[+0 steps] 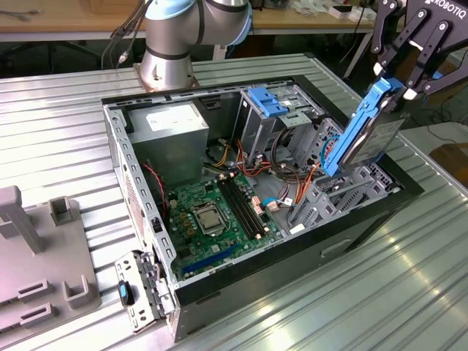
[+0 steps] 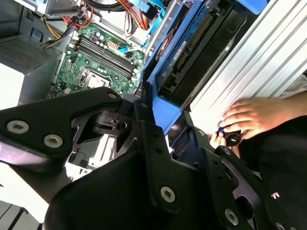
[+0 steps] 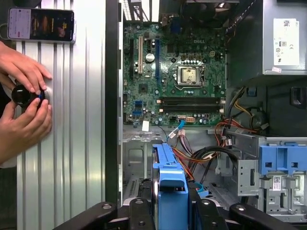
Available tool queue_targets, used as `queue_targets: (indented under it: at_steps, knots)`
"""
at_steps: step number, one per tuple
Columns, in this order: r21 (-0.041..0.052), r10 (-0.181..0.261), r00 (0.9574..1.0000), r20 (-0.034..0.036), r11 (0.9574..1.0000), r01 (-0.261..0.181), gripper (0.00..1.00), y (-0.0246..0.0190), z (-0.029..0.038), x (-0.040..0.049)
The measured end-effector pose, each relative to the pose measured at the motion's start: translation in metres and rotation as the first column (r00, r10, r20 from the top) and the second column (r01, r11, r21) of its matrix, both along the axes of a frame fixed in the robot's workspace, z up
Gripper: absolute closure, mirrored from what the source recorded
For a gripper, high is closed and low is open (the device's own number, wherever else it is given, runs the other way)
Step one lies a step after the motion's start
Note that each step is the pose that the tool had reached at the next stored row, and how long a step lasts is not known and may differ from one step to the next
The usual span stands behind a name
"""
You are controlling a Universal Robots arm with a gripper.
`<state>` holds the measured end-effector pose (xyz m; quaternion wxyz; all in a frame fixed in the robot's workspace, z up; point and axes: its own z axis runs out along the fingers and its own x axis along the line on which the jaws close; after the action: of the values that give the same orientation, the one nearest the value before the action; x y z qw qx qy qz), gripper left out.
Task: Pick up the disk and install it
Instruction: 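Insert the disk into the insertion slot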
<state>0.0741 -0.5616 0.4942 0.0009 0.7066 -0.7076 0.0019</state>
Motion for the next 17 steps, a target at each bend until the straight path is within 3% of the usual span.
queue_targets:
  at_steps: [8, 17]
  knots:
    - [0.0000, -0.019, 0.9998, 0.0000, 0.9998, 0.019, 0.63, -0.0002, -0.0069, 0.0009]
    - [-0.0001, 0.012, 0.9999, -0.0001, 0.9999, -0.012, 0.63, -0.0001, -0.0169, 0.0010]
